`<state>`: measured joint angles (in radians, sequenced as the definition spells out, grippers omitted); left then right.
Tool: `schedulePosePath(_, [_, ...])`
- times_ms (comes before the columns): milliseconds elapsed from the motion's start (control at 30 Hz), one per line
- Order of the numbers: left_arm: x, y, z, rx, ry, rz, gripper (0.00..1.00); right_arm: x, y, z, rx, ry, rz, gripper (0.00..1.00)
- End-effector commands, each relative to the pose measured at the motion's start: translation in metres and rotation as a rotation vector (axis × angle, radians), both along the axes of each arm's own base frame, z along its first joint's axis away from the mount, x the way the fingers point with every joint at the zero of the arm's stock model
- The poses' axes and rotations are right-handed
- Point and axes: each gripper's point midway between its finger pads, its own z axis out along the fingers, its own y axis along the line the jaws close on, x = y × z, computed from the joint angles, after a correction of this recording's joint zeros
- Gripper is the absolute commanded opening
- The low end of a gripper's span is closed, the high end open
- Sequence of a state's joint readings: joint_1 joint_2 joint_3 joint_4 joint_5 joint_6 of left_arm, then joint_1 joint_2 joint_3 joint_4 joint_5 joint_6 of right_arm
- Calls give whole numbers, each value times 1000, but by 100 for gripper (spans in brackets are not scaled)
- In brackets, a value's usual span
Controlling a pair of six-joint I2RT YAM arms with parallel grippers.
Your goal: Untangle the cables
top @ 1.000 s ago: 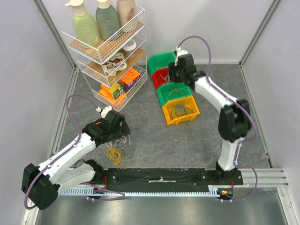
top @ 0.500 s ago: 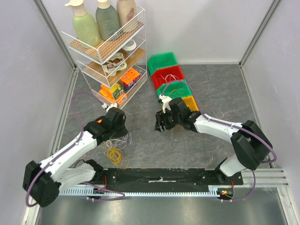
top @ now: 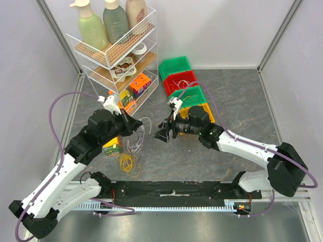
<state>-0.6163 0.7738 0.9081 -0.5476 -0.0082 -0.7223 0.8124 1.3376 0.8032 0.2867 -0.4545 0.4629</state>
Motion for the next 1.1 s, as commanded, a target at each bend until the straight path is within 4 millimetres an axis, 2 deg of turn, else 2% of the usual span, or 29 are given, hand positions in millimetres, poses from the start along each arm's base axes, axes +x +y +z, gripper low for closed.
schedulePosePath(0, [-5, -12, 62, -101, -131, -82, 2, 18, 13, 33, 74, -73, -27, 80])
schedulePosePath(200, [-20, -21, 136, -219, -291, -179, 2, 20, 37, 1, 99, -5, -17, 80])
schedulePosePath(300, [-26, -21, 175, -234, -392, -217, 2, 16, 57, -14, 111, 65, 24, 72])
schedulePosePath(367, [-33, -18, 210, -240, -477, -241, 2, 17, 63, -28, 111, 96, 15, 63])
schedulePosePath(433, [-42, -12, 245, -251, -567, -249, 2, 23, 64, -47, 84, 135, -21, 40])
schedulePosePath(500, [-51, -5, 276, -272, -643, -249, 2, 28, 61, -67, 35, 168, -60, 24])
schedulePosePath(600, [-62, 4, 311, -296, -733, -237, 2, 30, 57, -91, -22, 195, -89, 11])
schedulePosePath(667, [-60, 7, 320, -304, -756, -219, 2, 29, 53, -101, -47, 203, -97, 11])
schedulePosePath(733, [-55, 6, 321, -302, -752, -201, 2, 25, 49, -108, -82, 199, -92, 15])
schedulePosePath(800, [-43, 2, 310, -290, -706, -182, 2, 23, 42, -108, -113, 184, -86, 27])
schedulePosePath(933, [-31, -5, 293, -265, -639, -173, 2, 30, 25, -97, -150, 107, -149, 37])
schedulePosePath(1000, [-30, -4, 295, -273, -644, -166, 2, 32, 19, -106, -201, 93, -162, 41])
schedulePosePath(1067, [-31, -3, 303, -290, -664, -161, 2, 33, 14, -126, -273, 109, -165, 46])
